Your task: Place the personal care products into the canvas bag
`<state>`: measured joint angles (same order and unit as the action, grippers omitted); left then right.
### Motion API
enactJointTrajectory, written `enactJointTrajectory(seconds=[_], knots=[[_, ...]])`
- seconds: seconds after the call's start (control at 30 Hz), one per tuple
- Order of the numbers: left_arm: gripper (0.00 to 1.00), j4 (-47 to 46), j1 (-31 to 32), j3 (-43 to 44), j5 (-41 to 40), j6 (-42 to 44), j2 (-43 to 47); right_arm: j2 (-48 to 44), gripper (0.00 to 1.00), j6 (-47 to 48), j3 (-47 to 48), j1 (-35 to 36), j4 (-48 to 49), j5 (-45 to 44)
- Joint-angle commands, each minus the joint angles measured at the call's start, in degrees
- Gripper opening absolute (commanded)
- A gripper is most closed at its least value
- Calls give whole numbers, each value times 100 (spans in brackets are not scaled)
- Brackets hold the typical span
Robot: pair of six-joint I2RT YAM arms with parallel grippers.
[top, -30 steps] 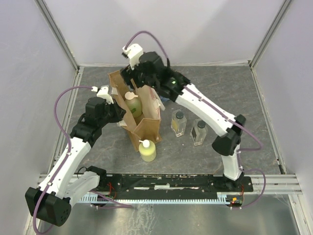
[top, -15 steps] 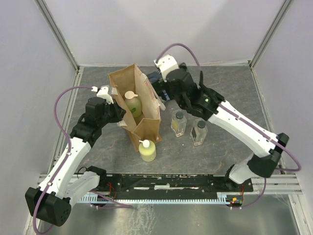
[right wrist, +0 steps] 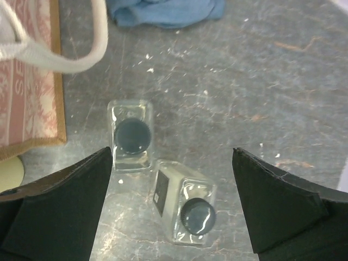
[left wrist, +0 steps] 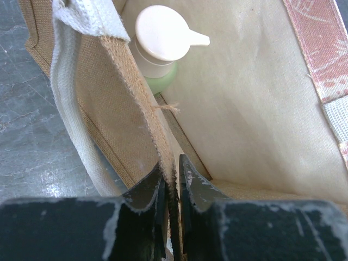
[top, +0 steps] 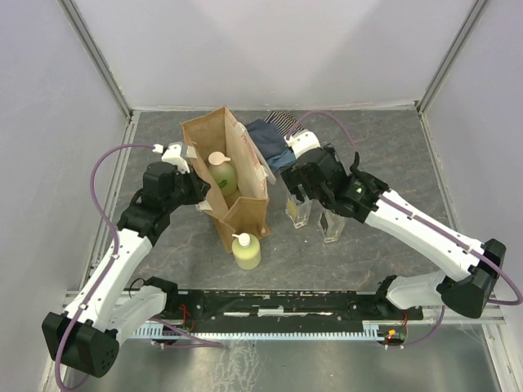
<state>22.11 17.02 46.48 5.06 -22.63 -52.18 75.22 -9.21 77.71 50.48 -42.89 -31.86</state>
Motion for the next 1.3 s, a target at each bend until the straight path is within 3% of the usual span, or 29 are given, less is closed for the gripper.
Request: enactJointTrajectory(seconds=[0.0, 0.47, 0.63, 0.77, 0.9, 1.0, 1.03, 1.27], knots=[[19, -94, 30, -42, 136, -57, 57, -87, 99, -376, -344, -3, 458, 736], [18, -25, 31, -21, 114, -46, 119, 739, 99, -497, -763, -136, 989, 1026], [19, -14, 30, -28, 109, -39, 122, 969, 95, -513, -821, -219, 1099, 1066], [20, -14, 30, -40, 105, -39, 113, 1049, 75, -503, -844, -240, 1091, 1164], [20, -9, 28, -34, 100, -31, 112, 1070, 28, -485, -762, -239, 944, 1201], [21, 3, 30, -25, 85, -23, 120, 1065, 5, -457, -603, -240, 725, 1164], [21, 12, 30, -25, 83, -22, 121, 1053, 1, -439, -521, -240, 636, 1107], [21, 22, 30, -20, 68, -4, 116, 928, 0, 216, 1033, -240, -73, 332]])
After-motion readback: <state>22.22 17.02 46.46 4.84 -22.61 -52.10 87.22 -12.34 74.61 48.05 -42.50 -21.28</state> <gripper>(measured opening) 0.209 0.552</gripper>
